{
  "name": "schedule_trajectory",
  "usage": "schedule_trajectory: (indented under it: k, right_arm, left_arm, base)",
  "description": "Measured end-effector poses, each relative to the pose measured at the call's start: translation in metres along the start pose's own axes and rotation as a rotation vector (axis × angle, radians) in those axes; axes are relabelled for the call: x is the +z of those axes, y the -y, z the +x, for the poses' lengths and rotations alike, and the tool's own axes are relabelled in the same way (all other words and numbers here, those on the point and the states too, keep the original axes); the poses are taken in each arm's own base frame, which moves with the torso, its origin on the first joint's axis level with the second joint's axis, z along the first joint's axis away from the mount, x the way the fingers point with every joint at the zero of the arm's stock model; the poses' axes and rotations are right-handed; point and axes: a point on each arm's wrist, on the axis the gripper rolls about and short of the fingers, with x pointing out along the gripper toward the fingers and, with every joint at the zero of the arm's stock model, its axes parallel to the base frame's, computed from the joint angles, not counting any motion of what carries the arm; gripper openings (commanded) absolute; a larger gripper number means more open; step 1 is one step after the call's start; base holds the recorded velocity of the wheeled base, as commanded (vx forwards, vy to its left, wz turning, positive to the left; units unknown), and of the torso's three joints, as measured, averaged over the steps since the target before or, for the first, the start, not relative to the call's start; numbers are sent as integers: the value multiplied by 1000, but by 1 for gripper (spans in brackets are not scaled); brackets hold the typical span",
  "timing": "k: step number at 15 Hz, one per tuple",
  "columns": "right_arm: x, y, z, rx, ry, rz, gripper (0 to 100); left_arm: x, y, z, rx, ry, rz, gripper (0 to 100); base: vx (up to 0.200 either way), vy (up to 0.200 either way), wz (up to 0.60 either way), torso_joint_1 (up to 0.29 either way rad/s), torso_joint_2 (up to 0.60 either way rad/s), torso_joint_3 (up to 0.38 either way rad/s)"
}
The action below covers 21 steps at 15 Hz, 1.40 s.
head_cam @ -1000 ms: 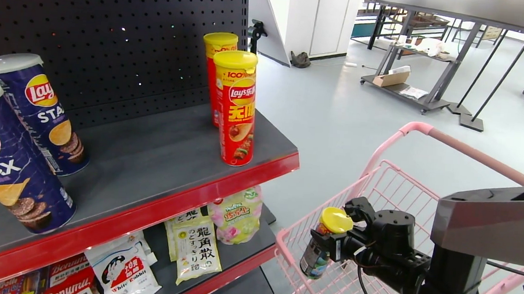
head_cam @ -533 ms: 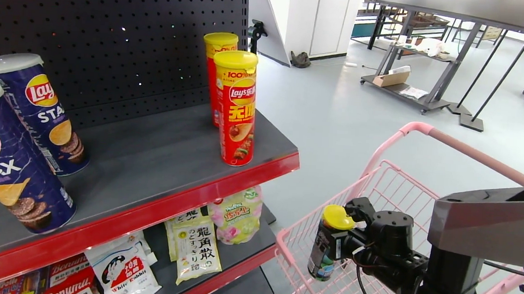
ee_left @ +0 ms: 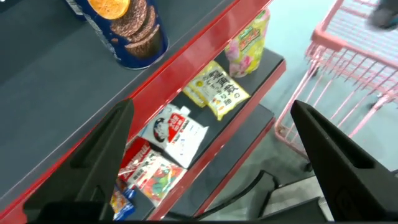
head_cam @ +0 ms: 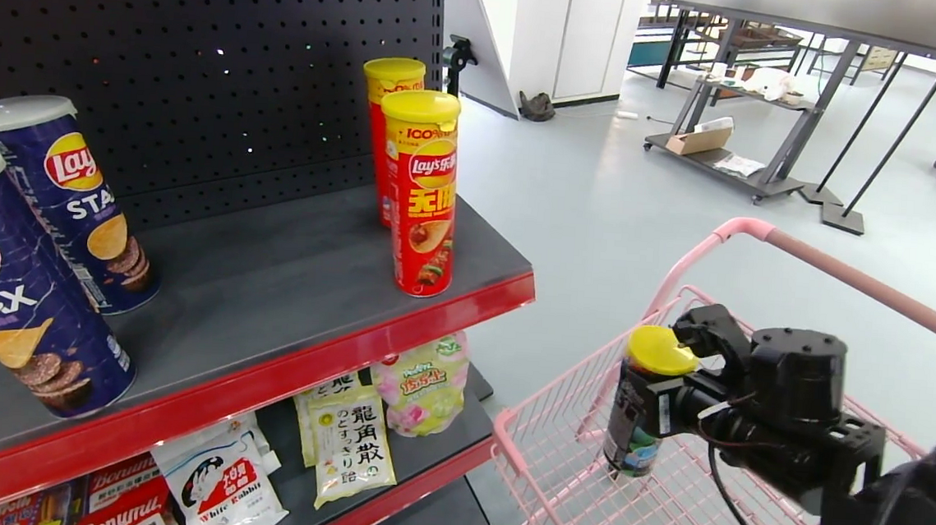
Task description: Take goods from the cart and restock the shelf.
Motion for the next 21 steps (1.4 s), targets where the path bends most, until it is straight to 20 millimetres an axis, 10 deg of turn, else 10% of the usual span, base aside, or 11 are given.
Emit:
schedule_trajectory:
  k: [5,10,21]
  right_arm:
    - [66,31,-93,-44,-171,-48,0]
    - [80,57,-188,-152,-88,-16,0]
    - [68,60,-221,-199,-2,-8,0]
  left_arm:
    - [-3,-1,6,51,44,69,100]
    - [-14,1,10,62,39,44,100]
    - [-11,0,6,93,57,40,100]
  base:
    - [0,0,0,0,0,0]
    - [0,0,0,0,0,0]
    - [0,0,0,83,-209,-122]
